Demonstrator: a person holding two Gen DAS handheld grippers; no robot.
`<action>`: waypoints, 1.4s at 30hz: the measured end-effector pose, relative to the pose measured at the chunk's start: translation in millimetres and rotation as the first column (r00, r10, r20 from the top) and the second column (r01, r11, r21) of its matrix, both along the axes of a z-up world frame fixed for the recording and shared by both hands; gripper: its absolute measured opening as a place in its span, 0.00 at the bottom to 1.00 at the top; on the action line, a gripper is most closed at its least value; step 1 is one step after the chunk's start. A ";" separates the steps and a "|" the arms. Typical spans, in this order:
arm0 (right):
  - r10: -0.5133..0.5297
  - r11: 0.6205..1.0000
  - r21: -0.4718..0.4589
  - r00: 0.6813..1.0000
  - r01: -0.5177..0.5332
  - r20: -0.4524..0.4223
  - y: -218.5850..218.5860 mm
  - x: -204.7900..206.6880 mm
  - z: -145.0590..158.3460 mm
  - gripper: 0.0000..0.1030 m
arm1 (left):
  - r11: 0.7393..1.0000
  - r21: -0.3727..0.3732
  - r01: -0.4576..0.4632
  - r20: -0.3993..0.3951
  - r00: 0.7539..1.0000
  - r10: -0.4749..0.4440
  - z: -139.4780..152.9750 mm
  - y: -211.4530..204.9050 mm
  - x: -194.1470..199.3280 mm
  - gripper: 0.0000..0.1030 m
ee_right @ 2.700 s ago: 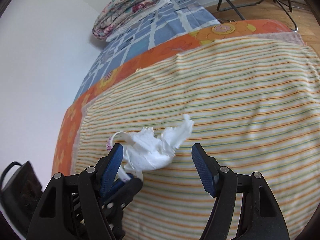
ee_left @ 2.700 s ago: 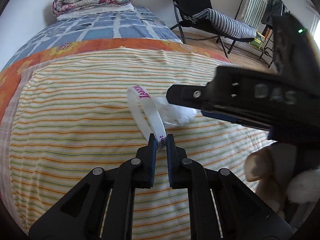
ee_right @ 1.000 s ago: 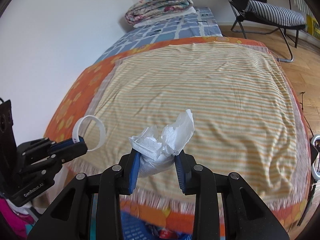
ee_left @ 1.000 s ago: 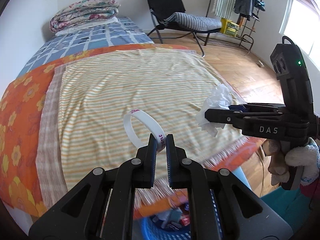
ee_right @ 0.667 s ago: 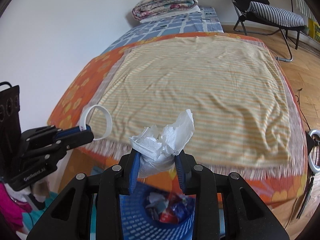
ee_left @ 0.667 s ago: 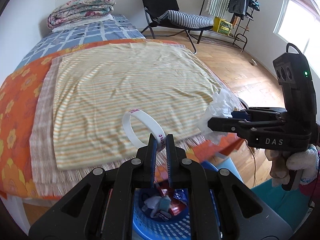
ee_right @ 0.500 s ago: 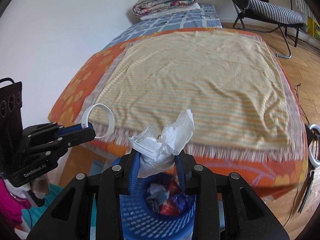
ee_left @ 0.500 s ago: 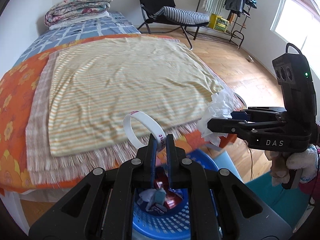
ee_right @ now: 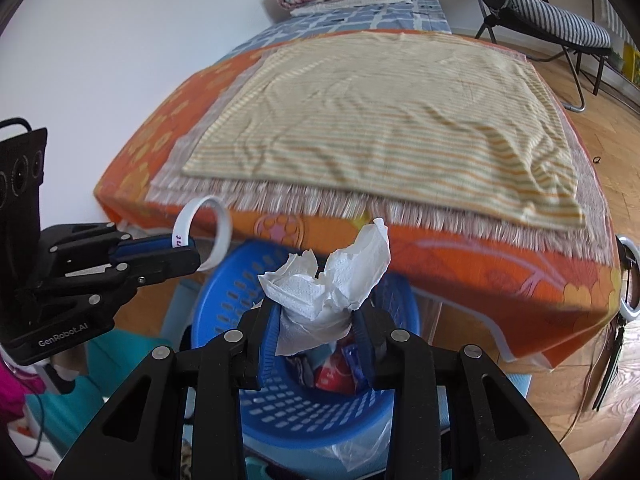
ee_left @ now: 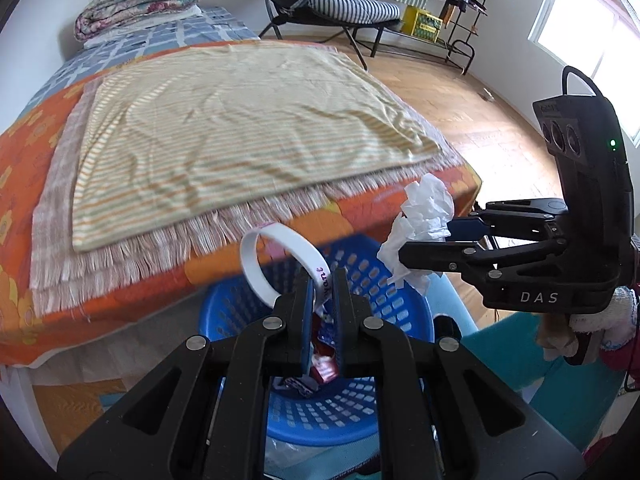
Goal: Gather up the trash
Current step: 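Carry the band and tissue to the blue basket and release them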
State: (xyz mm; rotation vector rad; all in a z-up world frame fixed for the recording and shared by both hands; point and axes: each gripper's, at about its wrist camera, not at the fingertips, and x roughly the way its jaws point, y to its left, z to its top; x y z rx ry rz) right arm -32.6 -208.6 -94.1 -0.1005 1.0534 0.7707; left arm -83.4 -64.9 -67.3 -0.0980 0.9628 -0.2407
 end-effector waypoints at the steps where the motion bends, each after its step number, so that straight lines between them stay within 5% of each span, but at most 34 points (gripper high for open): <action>1: 0.002 1.000 -0.003 1.000 -0.002 -0.002 0.1 -1.2 -1.5 0.32 | 1.000 -0.002 0.000 -0.006 1.000 0.000 -2.9 -0.3 -1.6 0.07; 19: 0.053 0.996 -0.075 0.998 -0.054 -0.021 7.2 -21.7 -24.2 0.32 | 1.000 -0.008 0.007 -0.118 0.993 -0.008 -41.4 -1.4 -11.9 0.07; 36: 0.051 0.992 -0.118 0.999 -0.050 0.004 10.0 -24.4 -25.4 0.51 | 0.999 -0.030 -0.030 -0.167 0.986 0.024 -53.1 7.2 -6.4 0.07; 42: 0.039 0.992 -0.124 0.999 -0.037 0.012 8.5 -23.3 -24.5 0.58 | 0.999 -0.035 -0.042 -0.166 0.986 0.035 -52.9 8.8 -5.9 0.33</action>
